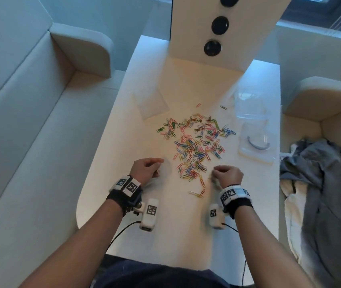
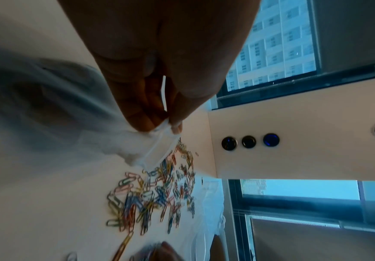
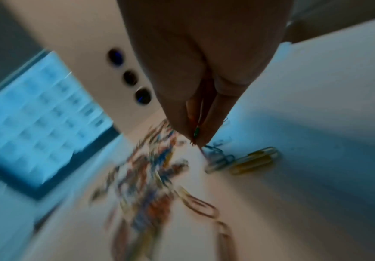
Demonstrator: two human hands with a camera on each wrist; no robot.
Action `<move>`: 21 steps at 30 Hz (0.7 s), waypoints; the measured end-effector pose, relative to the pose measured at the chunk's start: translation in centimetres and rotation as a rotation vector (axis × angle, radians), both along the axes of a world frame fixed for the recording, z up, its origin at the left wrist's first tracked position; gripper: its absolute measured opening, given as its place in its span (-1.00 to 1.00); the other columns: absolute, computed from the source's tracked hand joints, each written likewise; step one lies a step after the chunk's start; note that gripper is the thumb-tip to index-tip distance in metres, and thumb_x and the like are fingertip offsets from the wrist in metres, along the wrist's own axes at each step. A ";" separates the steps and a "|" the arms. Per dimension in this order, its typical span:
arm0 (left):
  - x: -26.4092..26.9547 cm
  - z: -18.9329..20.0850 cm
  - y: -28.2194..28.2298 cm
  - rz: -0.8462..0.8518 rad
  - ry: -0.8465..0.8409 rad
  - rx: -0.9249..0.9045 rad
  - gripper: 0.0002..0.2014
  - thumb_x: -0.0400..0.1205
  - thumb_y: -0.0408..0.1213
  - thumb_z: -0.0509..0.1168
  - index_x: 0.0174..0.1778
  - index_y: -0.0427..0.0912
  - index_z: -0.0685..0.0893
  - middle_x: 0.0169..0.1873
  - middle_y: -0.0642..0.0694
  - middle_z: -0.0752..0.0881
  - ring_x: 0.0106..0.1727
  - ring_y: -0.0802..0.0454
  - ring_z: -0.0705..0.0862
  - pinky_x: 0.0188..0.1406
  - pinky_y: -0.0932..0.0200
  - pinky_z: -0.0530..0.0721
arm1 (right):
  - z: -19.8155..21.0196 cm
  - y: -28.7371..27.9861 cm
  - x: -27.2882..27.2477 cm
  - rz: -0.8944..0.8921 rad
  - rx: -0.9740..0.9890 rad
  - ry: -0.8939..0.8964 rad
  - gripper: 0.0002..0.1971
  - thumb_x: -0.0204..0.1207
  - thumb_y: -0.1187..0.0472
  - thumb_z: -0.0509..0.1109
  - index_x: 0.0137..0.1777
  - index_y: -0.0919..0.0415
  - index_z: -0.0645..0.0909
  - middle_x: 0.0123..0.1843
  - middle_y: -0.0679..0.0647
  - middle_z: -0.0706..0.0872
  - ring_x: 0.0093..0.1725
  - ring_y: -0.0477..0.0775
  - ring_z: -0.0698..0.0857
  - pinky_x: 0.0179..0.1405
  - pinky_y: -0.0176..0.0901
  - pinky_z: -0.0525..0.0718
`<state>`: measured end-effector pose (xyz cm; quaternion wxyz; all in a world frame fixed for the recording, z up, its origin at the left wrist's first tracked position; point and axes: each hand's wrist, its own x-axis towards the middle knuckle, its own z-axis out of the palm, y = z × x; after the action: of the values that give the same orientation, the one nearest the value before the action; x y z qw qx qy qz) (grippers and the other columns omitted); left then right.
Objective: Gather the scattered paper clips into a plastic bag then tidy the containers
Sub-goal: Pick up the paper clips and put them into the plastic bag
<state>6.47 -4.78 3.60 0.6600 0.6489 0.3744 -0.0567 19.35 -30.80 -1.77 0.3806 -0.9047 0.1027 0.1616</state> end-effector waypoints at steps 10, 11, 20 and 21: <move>1.7 -1.7 -5.1 -0.141 0.017 -0.012 -0.78 0.59 -0.27 0.44 0.13 -0.20 0.80 -0.30 -0.10 0.82 -0.32 0.04 0.76 0.05 -0.03 0.80 | 6.1 4.3 -5.0 -0.102 0.927 0.379 -0.82 0.44 0.51 0.46 0.04 0.52 0.72 -0.02 0.36 0.80 -0.01 0.21 0.81 0.05 -0.11 0.79; 1.6 -1.7 -5.3 -0.150 0.012 -0.015 -0.78 0.58 -0.26 0.44 0.13 -0.19 0.80 -0.30 -0.10 0.83 -0.32 0.06 0.76 0.04 -0.01 0.80 | 5.8 4.7 -5.5 -0.032 0.836 0.335 -0.83 0.41 0.48 0.51 0.00 0.45 0.76 -0.03 0.34 0.82 -0.01 0.22 0.82 0.07 -0.06 0.79; 0.6 -0.4 -5.6 -0.154 -0.031 0.066 -0.81 0.64 -0.38 0.36 0.12 -0.25 0.79 -0.25 -0.21 0.80 -0.47 0.26 0.70 -0.26 0.36 0.73 | 5.7 6.7 -6.4 0.426 0.147 -0.034 -0.77 0.46 0.42 0.45 0.07 0.23 0.82 -0.07 0.08 0.85 -0.14 -0.11 0.73 0.02 -0.42 0.63; 0.5 -0.3 -5.6 -0.157 -0.036 0.070 -0.81 0.64 -0.38 0.35 0.12 -0.24 0.79 -0.23 -0.24 0.80 -0.48 0.27 0.70 -0.25 0.36 0.73 | 5.7 6.7 -6.4 0.437 0.122 -0.067 -0.80 0.45 0.39 0.49 0.03 0.22 0.82 -0.10 0.06 0.84 -0.17 -0.14 0.72 -0.02 -0.46 0.62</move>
<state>6.92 -10.40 3.29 0.6372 0.6997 0.3123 -0.0836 12.91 -24.09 3.96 0.3938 -0.8855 -0.1185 0.2162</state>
